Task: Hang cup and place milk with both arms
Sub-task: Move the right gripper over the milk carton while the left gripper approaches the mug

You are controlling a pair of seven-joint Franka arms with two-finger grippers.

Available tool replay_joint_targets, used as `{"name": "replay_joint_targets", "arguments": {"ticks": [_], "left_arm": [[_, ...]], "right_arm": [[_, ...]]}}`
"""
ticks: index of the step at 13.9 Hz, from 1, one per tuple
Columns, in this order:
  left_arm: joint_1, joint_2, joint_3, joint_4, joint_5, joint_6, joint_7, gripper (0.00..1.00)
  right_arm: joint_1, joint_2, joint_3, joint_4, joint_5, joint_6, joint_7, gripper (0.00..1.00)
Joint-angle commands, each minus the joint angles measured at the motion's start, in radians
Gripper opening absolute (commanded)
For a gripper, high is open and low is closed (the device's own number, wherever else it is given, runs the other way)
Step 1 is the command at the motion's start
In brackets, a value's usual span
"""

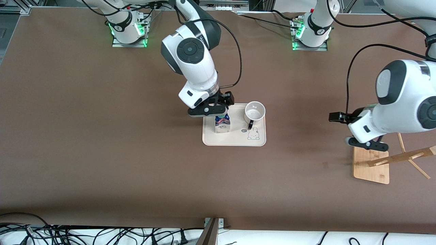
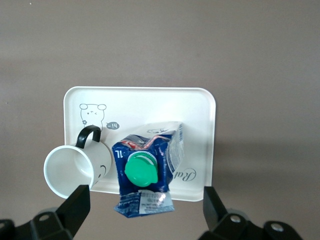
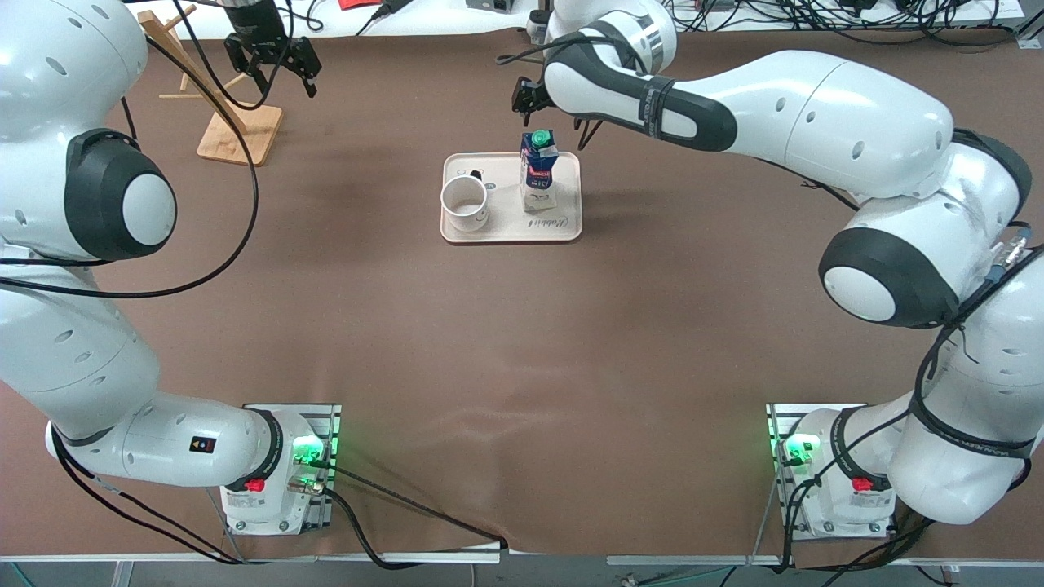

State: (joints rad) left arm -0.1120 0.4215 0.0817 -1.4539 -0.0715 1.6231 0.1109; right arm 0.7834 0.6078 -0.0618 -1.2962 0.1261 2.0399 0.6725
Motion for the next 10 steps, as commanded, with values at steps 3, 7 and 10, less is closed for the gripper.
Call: {"name": "replay_joint_targets", "arguments": {"ticks": [3, 7, 10], "left_arm": [[0.038, 0.029, -0.003, 0.030, 0.021, 0.007, 0.004, 1.00], [0.041, 0.029, -0.005, 0.026, -0.016, 0.004, 0.010, 1.00], [0.037, 0.040, -0.005, 0.026, -0.004, 0.000, 0.009, 1.00]], "right_arm": [[0.043, 0.041, -0.012, 0.029, -0.052, 0.019, 0.032, 1.00], [0.056, 0.062, -0.013, -0.012, -0.088, 0.052, 0.030, 1.00], [0.056, 0.082, -0.016, -0.012, -0.094, 0.068, 0.030, 0.97]]}}
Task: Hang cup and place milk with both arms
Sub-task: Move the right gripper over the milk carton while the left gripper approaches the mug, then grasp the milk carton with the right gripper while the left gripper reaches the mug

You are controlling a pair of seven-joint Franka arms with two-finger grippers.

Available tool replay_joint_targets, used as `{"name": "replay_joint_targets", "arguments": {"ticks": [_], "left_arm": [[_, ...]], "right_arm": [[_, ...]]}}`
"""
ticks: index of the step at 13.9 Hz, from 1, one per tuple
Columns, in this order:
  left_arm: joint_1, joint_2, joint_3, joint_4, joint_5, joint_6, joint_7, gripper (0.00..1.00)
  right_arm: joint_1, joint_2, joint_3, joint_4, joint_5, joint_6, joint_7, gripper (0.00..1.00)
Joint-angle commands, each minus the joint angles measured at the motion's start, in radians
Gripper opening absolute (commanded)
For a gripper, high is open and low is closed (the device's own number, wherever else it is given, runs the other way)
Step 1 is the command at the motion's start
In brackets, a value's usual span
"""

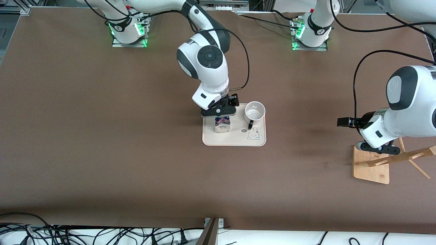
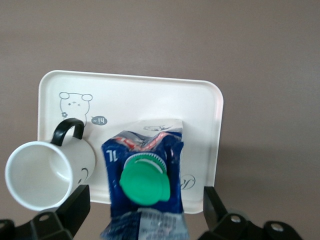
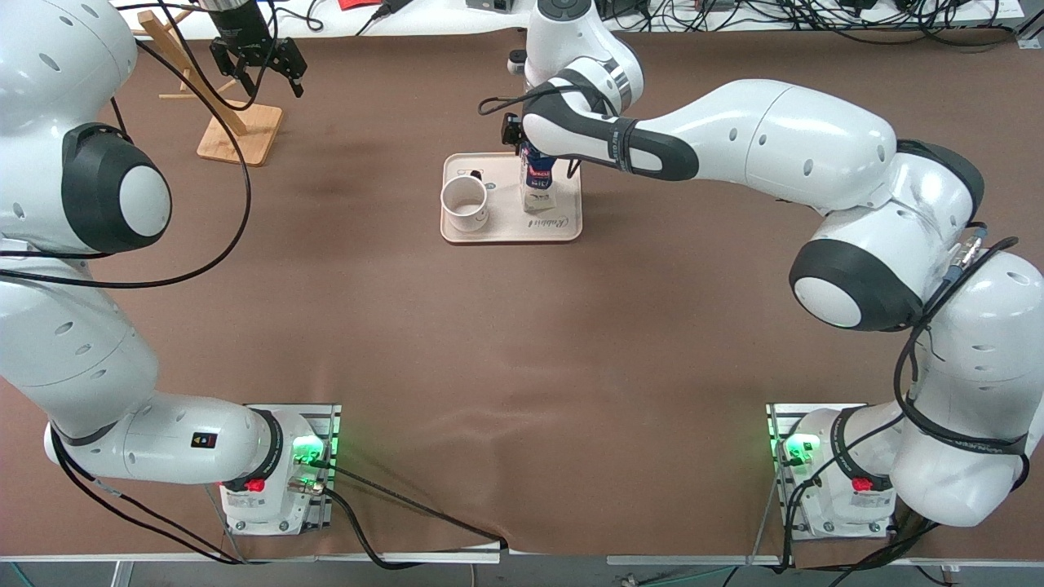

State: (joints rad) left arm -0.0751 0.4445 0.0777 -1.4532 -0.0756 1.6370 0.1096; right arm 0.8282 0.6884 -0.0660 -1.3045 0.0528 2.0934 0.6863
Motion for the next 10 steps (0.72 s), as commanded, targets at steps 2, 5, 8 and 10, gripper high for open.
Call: {"name": "replay_joint_targets", "arguments": {"ticks": [2, 5, 8, 10], "left_arm": [[-0.002, 0.020, -0.001, 0.022, 0.000, -0.017, 0.002, 1.00], [0.003, 0.020, -0.001, 0.016, -0.009, -0.020, 0.002, 1.00], [0.006, 0.022, -0.001, 0.014, -0.012, -0.022, -0.002, 1.00], [0.008, 0.031, -0.001, 0.014, -0.015, -0.029, -0.011, 1.00]], "right_arm": [[0.002, 0.002, -0.014, -0.004, -0.024, 0.013, 0.009, 0.67], [-0.014, -0.006, -0.015, 0.005, -0.018, 0.002, -0.005, 0.38], [-0.050, -0.039, -0.017, 0.022, -0.011, -0.071, -0.013, 0.38], [-0.093, -0.072, -0.020, 0.063, -0.011, -0.166, -0.060, 0.38]]}}
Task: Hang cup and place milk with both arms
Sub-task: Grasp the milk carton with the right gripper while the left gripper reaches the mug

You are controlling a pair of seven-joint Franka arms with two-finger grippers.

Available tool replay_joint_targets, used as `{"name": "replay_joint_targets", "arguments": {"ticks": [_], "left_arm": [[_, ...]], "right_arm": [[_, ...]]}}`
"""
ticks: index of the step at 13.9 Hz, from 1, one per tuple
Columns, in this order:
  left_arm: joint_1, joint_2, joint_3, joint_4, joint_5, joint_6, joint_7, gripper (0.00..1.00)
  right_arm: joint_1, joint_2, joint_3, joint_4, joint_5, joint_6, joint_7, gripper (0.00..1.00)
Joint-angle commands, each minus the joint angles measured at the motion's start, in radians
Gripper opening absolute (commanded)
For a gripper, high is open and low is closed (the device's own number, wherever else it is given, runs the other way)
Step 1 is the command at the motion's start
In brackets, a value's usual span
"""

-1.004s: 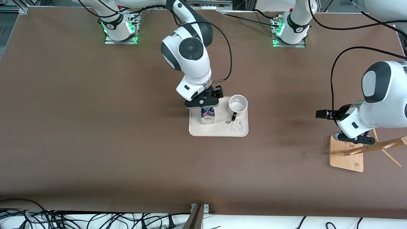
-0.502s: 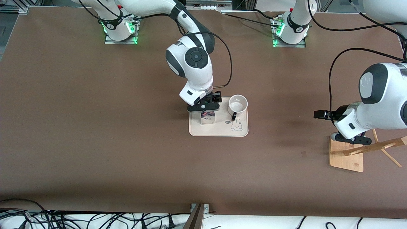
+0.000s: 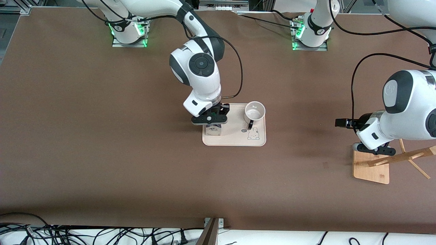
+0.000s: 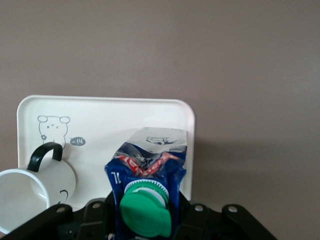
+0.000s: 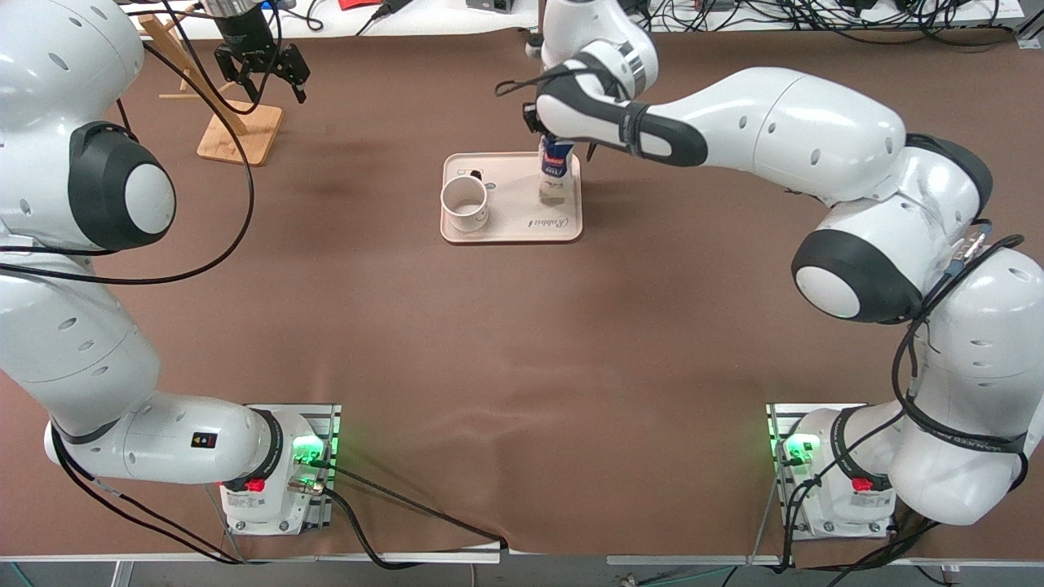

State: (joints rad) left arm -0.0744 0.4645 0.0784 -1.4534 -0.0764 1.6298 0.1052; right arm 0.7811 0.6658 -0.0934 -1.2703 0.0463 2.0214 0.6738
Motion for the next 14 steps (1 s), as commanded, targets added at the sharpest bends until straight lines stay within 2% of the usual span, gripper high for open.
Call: {"name": "replay_joint_targets", "arguments": {"ticks": [1, 3, 5, 7, 9, 11, 14], "left_arm": [[0.010, 0.013, -0.002, 0.015, -0.014, -0.028, -0.015, 1.00], [-0.002, 0.005, -0.011, 0.016, -0.016, -0.048, -0.016, 1.00], [-0.021, 0.003, -0.066, 0.028, -0.037, -0.091, -0.016, 1.00], [-0.022, -0.003, -0.152, 0.028, -0.048, -0.093, -0.060, 1.00], [-0.033, 0.000, -0.212, 0.030, -0.045, -0.084, -0.145, 1.00], [-0.092, 0.011, -0.218, 0.030, -0.046, -0.058, -0.176, 1.00], [-0.200, 0.052, -0.216, 0.028, -0.046, 0.033, -0.237, 1.00]], "right_arm": [[-0.083, -0.060, 0.009, 0.045, -0.002, -0.139, -0.097, 0.38], [-0.178, -0.113, 0.011, 0.031, 0.046, -0.193, -0.242, 0.38], [-0.268, -0.162, -0.012, -0.041, 0.056, -0.217, -0.398, 0.39], [-0.354, -0.228, -0.016, -0.177, 0.057, -0.202, -0.534, 0.39], [-0.428, -0.302, -0.026, -0.347, 0.058, -0.127, -0.647, 0.40], [-0.485, -0.345, -0.028, -0.473, 0.060, -0.051, -0.724, 0.41], [-0.525, -0.354, -0.028, -0.563, 0.061, 0.016, -0.749, 0.44]]}}
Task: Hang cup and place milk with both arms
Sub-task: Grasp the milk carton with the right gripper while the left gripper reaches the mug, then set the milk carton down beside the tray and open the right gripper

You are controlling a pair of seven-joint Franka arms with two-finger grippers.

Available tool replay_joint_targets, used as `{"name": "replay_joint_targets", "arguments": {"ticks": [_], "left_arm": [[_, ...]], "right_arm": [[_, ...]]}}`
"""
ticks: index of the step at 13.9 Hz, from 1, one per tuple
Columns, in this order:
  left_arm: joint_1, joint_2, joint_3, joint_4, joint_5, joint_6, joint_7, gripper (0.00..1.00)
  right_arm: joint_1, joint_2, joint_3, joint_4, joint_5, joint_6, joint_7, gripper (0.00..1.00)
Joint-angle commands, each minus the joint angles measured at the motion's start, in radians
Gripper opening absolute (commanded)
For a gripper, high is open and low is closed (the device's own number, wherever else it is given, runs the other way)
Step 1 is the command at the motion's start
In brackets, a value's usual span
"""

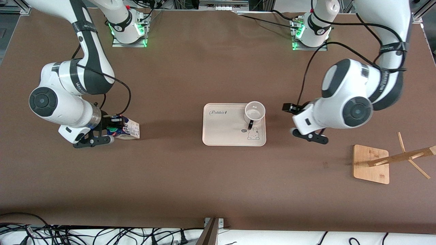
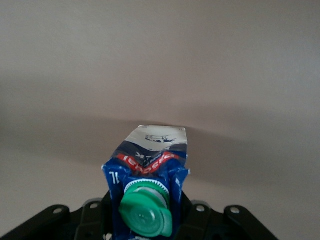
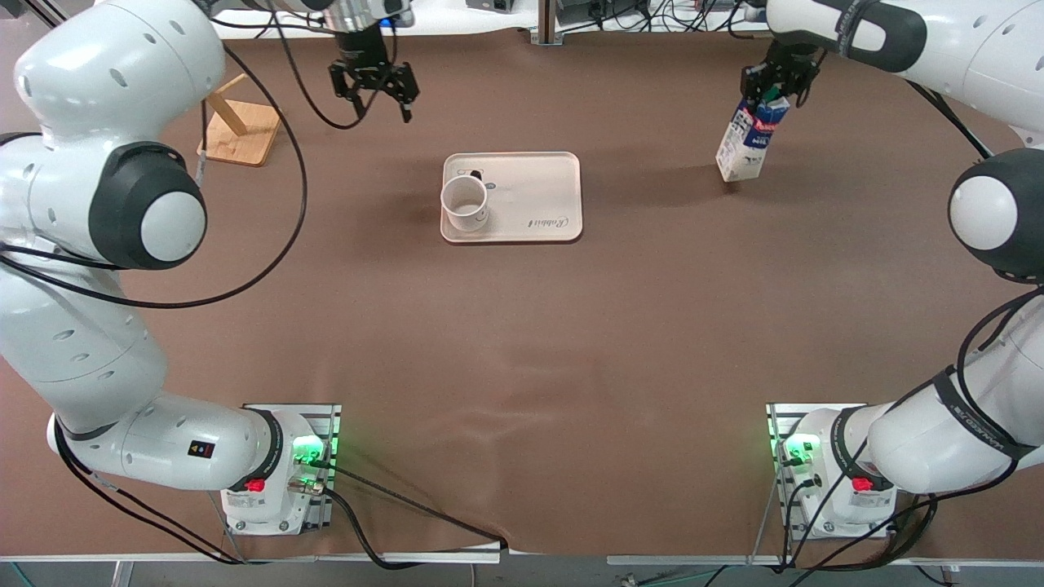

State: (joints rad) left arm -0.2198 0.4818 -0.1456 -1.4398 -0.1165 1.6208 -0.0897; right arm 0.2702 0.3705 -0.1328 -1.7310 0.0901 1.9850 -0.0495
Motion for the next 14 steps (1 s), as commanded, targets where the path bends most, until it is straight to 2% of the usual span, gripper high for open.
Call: {"name": "replay_joint_targets", "arguments": {"ticks": [1, 4, 6, 7, 10, 12, 14], "left_arm": [[-0.079, 0.040, 0.008, 0.012, -0.003, 0.078, -0.070, 1.00], [-0.122, 0.060, 0.006, 0.006, -0.008, 0.163, -0.125, 1.00], [-0.144, 0.086, 0.007, 0.004, -0.005, 0.206, -0.131, 1.00], [-0.151, 0.098, 0.008, 0.004, -0.002, 0.227, -0.131, 1.00], [-0.200, 0.112, 0.012, -0.018, 0.011, 0.277, -0.215, 1.00], [-0.243, 0.133, 0.012, -0.022, 0.061, 0.292, -0.269, 1.00], [-0.256, 0.101, 0.012, -0.112, 0.064, 0.376, -0.275, 1.00]], "right_arm": [[-0.017, -0.059, 0.010, -0.119, 0.016, 0.067, -0.030, 0.45], [-0.017, -0.058, 0.007, -0.177, 0.016, 0.138, -0.030, 0.54], [-0.017, -0.056, 0.007, -0.190, 0.017, 0.159, -0.030, 0.91], [-0.017, -0.056, 0.007, -0.190, 0.016, 0.158, -0.029, 1.00], [-0.017, -0.068, 0.006, -0.174, 0.016, 0.146, -0.013, 1.00], [-0.017, -0.082, -0.001, -0.159, 0.016, 0.132, -0.012, 1.00], [-0.017, -0.096, -0.011, -0.104, 0.013, 0.104, -0.020, 1.00]]}}
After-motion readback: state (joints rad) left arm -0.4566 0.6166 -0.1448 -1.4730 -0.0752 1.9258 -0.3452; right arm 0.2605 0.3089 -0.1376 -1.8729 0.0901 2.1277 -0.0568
